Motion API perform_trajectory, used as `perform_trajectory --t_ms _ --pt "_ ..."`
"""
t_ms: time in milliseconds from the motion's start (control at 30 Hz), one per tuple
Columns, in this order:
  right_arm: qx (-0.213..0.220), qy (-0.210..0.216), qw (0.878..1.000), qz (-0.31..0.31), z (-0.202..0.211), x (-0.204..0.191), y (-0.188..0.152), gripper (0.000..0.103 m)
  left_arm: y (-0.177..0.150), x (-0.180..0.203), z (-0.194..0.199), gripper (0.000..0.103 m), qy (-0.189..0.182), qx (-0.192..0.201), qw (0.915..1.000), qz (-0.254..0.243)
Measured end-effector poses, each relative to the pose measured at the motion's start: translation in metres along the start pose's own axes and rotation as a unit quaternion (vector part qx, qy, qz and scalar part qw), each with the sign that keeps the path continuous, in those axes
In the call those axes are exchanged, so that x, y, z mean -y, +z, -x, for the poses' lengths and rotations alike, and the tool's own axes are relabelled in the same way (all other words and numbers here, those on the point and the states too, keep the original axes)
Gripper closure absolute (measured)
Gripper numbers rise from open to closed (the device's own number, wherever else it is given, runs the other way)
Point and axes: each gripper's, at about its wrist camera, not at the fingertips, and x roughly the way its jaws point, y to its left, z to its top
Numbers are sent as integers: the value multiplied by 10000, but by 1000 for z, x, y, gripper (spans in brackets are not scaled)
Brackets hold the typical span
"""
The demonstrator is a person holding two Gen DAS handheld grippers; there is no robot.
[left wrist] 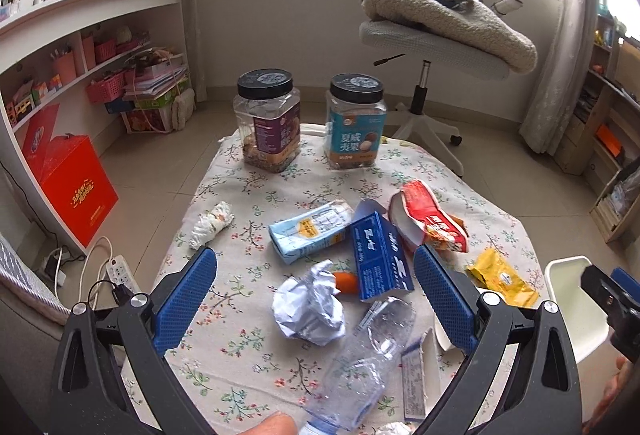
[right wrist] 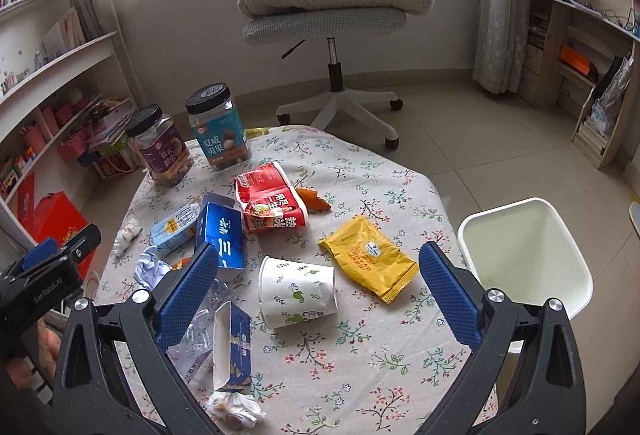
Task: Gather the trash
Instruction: 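Grasp the rolled white diaper with the left gripper while the right grasps the blue box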
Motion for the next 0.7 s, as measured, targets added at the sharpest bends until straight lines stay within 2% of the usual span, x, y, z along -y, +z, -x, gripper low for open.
perform_trajectory --t_ms 100,233,433,567,700 --pt "-185 109 9997 -107 -9 -2 19 7 28 -30 -31 7 190 -394 9989 195" --pt "-232 -6 9997 13 -25 -5 31 7 51 -67 -83 7 317 -1038 9939 205" --pt "-748 -71 9972 19 -74 8 25 7 47 -106 -161 7 507 -2098 9764 72" --pt "-1244 83 9921 106 -103 6 22 7 40 -120 -198 7 526 -2528 9661 65" --pt "-1339 246 9902 328 -113 -6 25 7 36 -126 -226 7 504 -2796 9588 14"
